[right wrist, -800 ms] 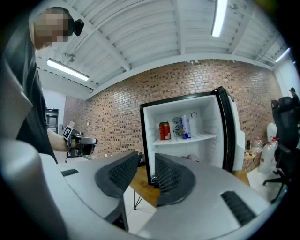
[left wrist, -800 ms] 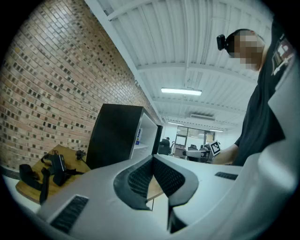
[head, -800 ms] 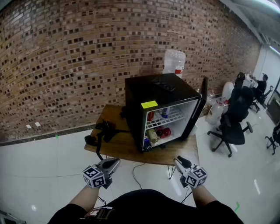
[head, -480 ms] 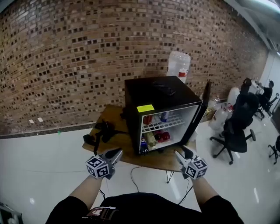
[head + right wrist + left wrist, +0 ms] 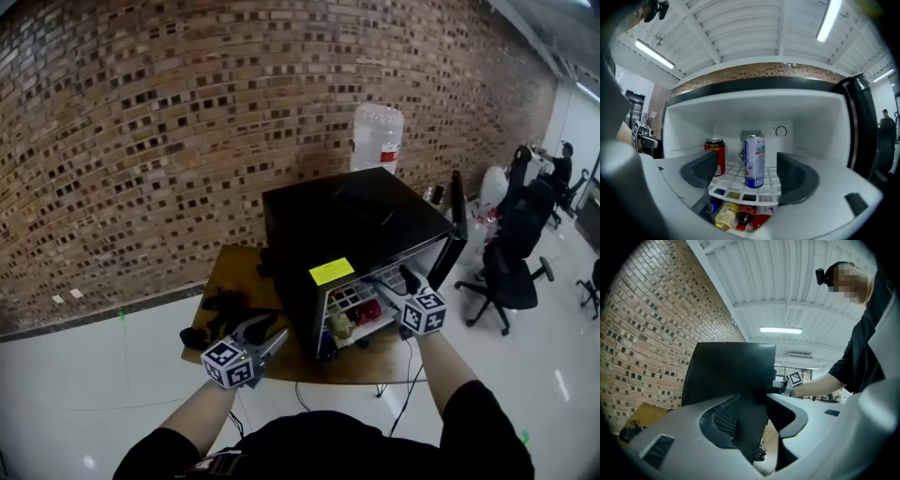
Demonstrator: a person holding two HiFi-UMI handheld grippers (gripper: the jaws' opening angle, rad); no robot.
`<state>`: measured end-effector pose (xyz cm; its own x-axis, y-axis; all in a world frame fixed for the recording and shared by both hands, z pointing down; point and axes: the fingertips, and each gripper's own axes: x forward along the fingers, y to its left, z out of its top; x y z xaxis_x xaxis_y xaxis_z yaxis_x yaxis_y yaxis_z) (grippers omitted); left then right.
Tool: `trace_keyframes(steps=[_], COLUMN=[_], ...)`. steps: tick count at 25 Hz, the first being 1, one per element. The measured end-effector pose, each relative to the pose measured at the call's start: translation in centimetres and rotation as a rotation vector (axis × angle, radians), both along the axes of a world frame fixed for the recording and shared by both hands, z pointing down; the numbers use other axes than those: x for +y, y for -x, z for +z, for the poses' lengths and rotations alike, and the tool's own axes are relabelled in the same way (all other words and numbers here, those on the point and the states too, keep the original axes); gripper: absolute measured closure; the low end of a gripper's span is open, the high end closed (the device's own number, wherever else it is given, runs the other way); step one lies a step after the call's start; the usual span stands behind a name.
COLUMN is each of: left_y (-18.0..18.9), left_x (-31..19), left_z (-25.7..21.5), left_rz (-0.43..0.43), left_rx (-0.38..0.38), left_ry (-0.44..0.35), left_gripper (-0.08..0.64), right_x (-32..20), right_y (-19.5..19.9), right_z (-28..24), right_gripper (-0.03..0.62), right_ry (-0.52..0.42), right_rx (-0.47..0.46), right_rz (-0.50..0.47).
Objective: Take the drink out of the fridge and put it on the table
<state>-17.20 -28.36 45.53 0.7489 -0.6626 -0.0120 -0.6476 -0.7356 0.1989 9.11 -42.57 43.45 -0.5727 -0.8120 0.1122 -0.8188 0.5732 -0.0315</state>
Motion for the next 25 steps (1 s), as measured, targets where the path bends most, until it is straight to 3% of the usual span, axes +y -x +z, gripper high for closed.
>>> trace_keyframes(steps=[4, 7, 10, 11, 12, 19, 25], left_y=[0.0, -0.7, -1.8, -2.2, -2.6, -3.9, -3.8], left_x=[-2.4, -3.1, -3.2, -3.2, -3.1, -1.7, 0.1], left_z=[0.7, 1.4, 1.5, 1.4, 1.3, 1.7, 3.0], left_rz=[0.047, 0.058, 0.049, 0.045, 0.043, 0.050, 0.120], left_rx=[0.018, 0.014, 0.020, 0.025, 0.028, 0.045, 0.048], left_ry=[0.025, 0.036, 0.041, 0.041, 0.040, 0.042, 0.065], left_gripper=[0.390, 0.390, 0.390, 0.390, 0.390, 0.390, 0.390], right_x=[-5.0, -7.5, -8.5, -8.7, -8.7, -5.0, -0.6], right_y=[2.2, 3.8, 4.7, 4.6, 4.4, 3.5, 1.8], right_z=[0.7, 0.9, 0.9, 0.8, 0.6, 0.3, 0.1], right_gripper=[0.170, 0.174, 0.249, 0.330, 0.322, 0.328, 0.328], right_ry=[-0.013, -0.027, -0.046, -0.052, -0.054, -0.088, -0.104], right_rx=[0.083, 0.092, 0.093, 0.095, 0.096, 0.091, 0.032], right_rz=[0.003, -0.028, -0.071, -0.078, -0.087, -0.162, -0.124])
